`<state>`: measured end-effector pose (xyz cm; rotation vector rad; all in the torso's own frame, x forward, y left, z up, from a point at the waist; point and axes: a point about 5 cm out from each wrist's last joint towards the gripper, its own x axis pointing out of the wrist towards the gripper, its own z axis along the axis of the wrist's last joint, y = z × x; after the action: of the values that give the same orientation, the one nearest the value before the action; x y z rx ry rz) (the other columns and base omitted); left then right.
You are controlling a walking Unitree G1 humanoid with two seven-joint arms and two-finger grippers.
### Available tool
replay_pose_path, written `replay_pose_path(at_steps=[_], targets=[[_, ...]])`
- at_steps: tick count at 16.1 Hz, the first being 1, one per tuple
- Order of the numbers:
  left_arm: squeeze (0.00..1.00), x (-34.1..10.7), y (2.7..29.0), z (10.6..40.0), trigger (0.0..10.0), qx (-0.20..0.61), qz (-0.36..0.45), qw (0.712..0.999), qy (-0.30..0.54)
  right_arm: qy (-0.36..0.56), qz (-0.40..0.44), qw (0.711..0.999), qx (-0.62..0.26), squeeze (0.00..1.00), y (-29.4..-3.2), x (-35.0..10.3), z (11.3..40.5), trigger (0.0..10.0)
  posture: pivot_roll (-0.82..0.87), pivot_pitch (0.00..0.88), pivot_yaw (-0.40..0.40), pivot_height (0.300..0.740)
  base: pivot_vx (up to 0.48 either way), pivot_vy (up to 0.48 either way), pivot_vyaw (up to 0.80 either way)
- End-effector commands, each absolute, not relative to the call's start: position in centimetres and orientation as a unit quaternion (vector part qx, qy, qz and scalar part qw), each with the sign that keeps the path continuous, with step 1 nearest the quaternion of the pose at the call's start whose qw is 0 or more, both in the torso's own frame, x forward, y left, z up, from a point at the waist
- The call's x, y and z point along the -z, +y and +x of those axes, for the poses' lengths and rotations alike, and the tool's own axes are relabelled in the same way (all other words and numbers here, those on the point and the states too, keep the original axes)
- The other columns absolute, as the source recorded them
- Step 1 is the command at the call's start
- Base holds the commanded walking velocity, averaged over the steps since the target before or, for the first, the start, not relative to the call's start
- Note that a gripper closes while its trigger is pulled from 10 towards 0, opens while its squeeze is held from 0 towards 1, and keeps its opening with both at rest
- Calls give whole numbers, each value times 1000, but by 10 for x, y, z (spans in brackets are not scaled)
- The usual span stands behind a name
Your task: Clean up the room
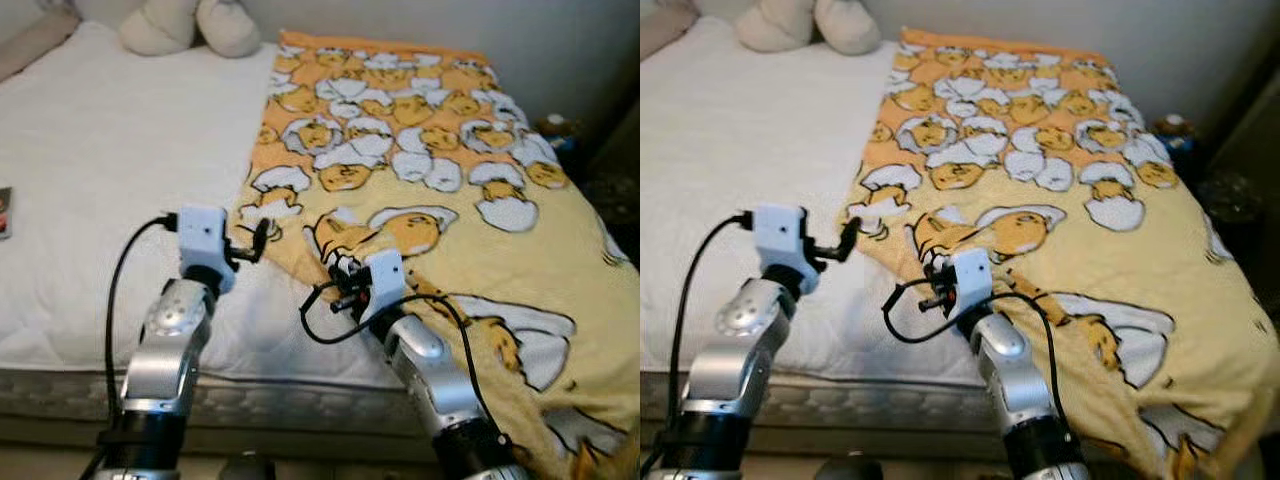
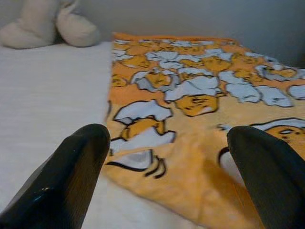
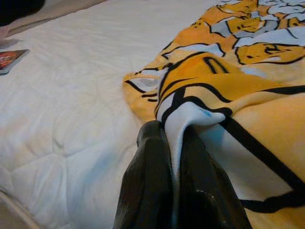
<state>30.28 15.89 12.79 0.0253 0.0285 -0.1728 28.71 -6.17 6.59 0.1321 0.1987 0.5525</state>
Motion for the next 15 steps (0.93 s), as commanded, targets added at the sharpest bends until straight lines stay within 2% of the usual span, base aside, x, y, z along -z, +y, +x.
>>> replay_pose_path(at_steps=[1, 9, 13, 15], targets=[[0, -129, 157, 302, 10000, 90, 17, 996, 11, 96, 65, 954, -276, 0, -63, -67, 286, 0, 122, 37, -43, 740, 0, 0, 0], [0, -129, 158, 301, 10000, 90, 18, 996, 11, 119, 58, 941, -310, 0, -57, -57, 279, 0, 126, 37, -40, 740, 0, 462, 0], [0, -129, 157, 302, 10000, 89, 17, 996, 9, 134, 34, 933, -331, 0, -54, -50, 283, 0, 128, 43, -38, 740, 0, 0, 0], [0, -130, 157, 302, 10000, 90, 17, 996, 8, 147, 27, 920, -363, 0, -50, -44, 279, 0, 128, 43, -38, 740, 0, 0, 0]])
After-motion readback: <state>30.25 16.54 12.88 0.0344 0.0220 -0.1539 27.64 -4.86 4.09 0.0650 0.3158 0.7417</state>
